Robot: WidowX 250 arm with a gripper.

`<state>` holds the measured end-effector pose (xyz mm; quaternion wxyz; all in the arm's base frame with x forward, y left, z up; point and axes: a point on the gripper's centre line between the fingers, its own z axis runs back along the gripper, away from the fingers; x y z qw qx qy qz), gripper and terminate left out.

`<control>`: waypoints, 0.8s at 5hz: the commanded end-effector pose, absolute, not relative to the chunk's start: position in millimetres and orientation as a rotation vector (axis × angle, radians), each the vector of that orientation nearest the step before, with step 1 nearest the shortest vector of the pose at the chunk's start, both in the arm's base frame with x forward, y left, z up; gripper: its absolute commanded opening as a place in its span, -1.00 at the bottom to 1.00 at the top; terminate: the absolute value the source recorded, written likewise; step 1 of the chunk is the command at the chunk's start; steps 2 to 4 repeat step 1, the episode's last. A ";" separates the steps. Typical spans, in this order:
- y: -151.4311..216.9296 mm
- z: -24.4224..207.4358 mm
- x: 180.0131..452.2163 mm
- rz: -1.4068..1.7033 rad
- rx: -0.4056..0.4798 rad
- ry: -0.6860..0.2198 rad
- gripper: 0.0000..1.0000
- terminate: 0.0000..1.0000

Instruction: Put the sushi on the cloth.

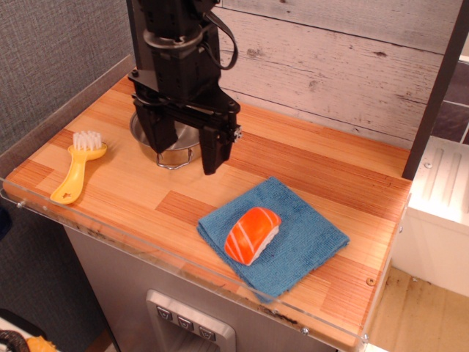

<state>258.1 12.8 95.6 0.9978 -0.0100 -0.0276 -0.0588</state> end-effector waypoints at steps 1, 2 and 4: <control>17.1 109.8 259.2 -0.110 -0.014 -0.094 1.00 1.00; 17.1 109.8 259.2 -0.110 -0.014 -0.094 1.00 1.00; 17.1 109.8 259.2 -0.110 -0.014 -0.094 1.00 1.00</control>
